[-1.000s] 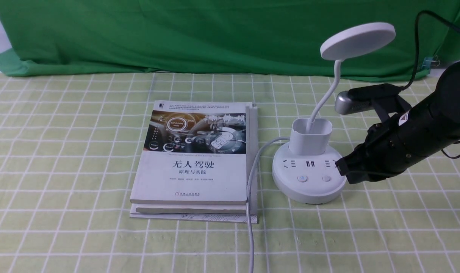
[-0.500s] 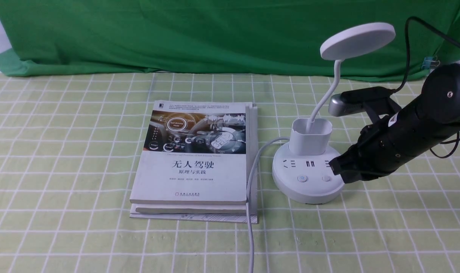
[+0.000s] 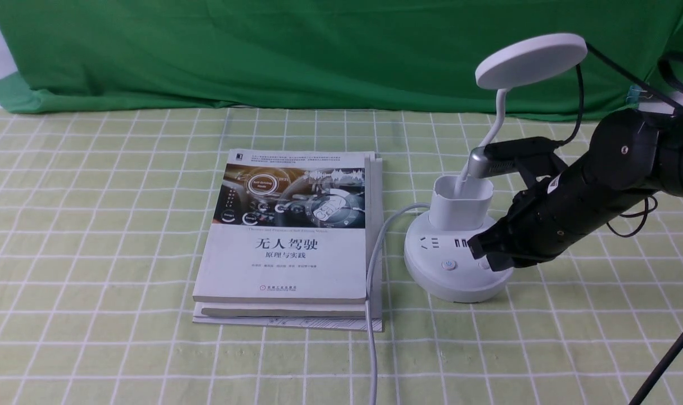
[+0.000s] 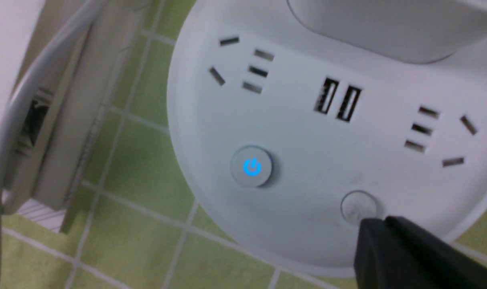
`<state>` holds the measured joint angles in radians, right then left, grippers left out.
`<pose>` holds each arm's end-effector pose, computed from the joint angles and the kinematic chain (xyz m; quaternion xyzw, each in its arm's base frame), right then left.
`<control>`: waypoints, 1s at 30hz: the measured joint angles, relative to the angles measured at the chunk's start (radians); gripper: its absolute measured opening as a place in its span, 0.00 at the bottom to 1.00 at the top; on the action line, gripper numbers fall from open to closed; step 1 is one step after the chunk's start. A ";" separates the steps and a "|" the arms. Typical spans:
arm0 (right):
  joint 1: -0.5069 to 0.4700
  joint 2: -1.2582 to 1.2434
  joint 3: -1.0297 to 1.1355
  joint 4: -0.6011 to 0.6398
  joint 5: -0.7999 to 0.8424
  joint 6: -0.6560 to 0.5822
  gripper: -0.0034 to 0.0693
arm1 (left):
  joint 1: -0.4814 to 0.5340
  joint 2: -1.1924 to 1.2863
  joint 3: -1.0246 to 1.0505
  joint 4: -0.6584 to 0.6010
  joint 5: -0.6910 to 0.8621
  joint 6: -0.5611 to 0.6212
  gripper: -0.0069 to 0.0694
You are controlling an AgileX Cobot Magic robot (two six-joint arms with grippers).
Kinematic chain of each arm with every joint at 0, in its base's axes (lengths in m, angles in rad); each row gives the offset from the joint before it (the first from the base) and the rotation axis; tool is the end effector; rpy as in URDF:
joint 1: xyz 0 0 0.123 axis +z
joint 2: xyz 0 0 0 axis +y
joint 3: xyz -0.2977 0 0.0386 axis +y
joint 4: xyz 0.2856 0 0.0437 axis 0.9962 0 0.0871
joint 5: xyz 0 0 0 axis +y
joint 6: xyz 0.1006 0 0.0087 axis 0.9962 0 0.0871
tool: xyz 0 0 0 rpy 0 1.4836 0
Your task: Turn on the table lamp on the green coffee tablecloth with your hand.
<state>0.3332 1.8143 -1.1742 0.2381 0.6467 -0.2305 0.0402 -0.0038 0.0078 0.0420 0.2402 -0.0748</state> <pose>0.3750 0.1450 0.1744 -0.1946 0.9596 0.0971 0.1785 0.0875 0.0045 0.1872 -0.0314 0.7597 0.0058 0.6495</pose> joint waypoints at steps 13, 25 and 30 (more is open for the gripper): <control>0.000 0.043 -0.037 0.001 -0.029 0.001 0.09 | 0.000 0.000 0.000 0.000 0.000 0.000 0.09; 0.000 0.075 -0.054 0.029 -0.031 -0.001 0.09 | 0.000 0.000 0.000 0.000 -0.001 0.000 0.09; 0.000 0.023 -0.044 0.022 -0.008 -0.007 0.09 | 0.000 0.000 0.000 0.000 -0.001 0.000 0.09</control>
<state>0.3332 1.8370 -1.2181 0.2602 0.6383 -0.2377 0.0402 -0.0038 0.0078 0.0420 0.2393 -0.0748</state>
